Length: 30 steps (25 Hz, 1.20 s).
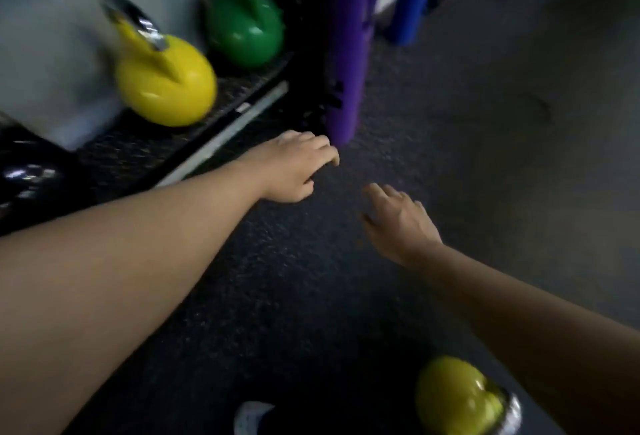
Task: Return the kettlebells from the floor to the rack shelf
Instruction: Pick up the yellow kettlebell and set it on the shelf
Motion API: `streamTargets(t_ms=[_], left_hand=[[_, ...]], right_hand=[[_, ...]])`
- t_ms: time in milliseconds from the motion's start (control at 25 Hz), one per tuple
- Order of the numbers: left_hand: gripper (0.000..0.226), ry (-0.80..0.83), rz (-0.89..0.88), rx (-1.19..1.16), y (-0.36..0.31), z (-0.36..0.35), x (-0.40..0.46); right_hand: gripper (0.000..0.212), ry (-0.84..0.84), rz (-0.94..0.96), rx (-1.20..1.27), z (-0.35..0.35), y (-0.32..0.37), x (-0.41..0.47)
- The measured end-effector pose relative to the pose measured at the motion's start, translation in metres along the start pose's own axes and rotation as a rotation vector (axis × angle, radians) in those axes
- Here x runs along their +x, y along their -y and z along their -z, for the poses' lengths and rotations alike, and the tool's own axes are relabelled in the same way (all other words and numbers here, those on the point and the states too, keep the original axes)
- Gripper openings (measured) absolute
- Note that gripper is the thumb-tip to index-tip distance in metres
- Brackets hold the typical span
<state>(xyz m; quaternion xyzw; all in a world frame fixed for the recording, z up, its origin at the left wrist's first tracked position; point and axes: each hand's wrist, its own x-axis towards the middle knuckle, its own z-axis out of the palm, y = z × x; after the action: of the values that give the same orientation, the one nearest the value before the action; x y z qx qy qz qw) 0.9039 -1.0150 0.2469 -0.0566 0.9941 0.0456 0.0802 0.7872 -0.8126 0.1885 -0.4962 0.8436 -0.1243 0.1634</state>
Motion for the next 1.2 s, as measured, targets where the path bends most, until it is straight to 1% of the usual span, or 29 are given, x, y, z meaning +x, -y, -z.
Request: streamTargets(t_ms=[120, 240, 320, 440, 640, 760, 840, 880, 920, 960, 1040, 1080, 1120, 1200], left_hand=[[0.051, 0.088, -0.198, -0.019, -0.120, -0.032, 0.058], [0.054, 0.230, -0.403, 0.016, -0.231, -0.062, 0.097], [0.057, 0.292, -0.509, 0.059, -0.287, -0.081, 0.114], [0.058, 0.340, -0.623, 0.133, -0.345, -0.110, 0.136], [0.064, 0.406, -0.855, 0.280, -0.414, -0.178, 0.162], [0.071, 0.406, -1.007, 0.398, -0.449, -0.234, 0.168], [0.073, 0.436, -1.093, 0.476, -0.464, -0.273, 0.166], [0.071, 0.444, -1.126, 0.528, -0.466, -0.286, 0.165], [0.068, 0.462, -1.163, 0.577, -0.469, -0.301, 0.165], [0.063, 0.488, -1.189, 0.592, -0.472, -0.317, 0.164], [0.048, 0.498, -1.219, 0.539, -0.474, -0.341, 0.164], [0.039, 0.493, -1.247, 0.509, -0.478, -0.350, 0.165], [0.031, 0.500, -1.275, 0.496, -0.482, -0.355, 0.166], [0.019, 0.577, -1.276, 0.453, -0.489, -0.356, 0.169]], right_hand=[[0.044, 0.047, -0.179, 0.045, -0.002, -0.090, -0.093], [0.047, 0.026, -0.339, 0.095, -0.016, -0.157, -0.177], [0.047, -0.002, -0.410, 0.147, -0.030, -0.184, -0.222], [0.048, -0.019, -0.517, 0.194, -0.056, -0.204, -0.272], [0.046, -0.029, -0.766, 0.303, -0.118, -0.211, -0.327], [0.054, -0.017, -1.025, 0.406, -0.169, -0.210, -0.345], [0.054, 0.008, -1.220, 0.554, -0.207, -0.206, -0.347], [0.054, 0.023, -1.276, 0.630, -0.218, -0.203, -0.343], [0.053, 0.019, -1.327, 0.716, -0.233, -0.200, -0.340], [0.047, -0.021, -1.376, 0.804, -0.248, -0.198, -0.335], [0.029, -0.138, -1.457, 0.953, -0.269, -0.201, -0.329], [0.024, -0.187, -1.486, 1.017, -0.278, -0.204, -0.329], [0.022, -0.211, -1.491, 1.065, -0.283, -0.207, -0.329], [0.025, -0.218, -1.457, 1.118, -0.285, -0.210, -0.334]])
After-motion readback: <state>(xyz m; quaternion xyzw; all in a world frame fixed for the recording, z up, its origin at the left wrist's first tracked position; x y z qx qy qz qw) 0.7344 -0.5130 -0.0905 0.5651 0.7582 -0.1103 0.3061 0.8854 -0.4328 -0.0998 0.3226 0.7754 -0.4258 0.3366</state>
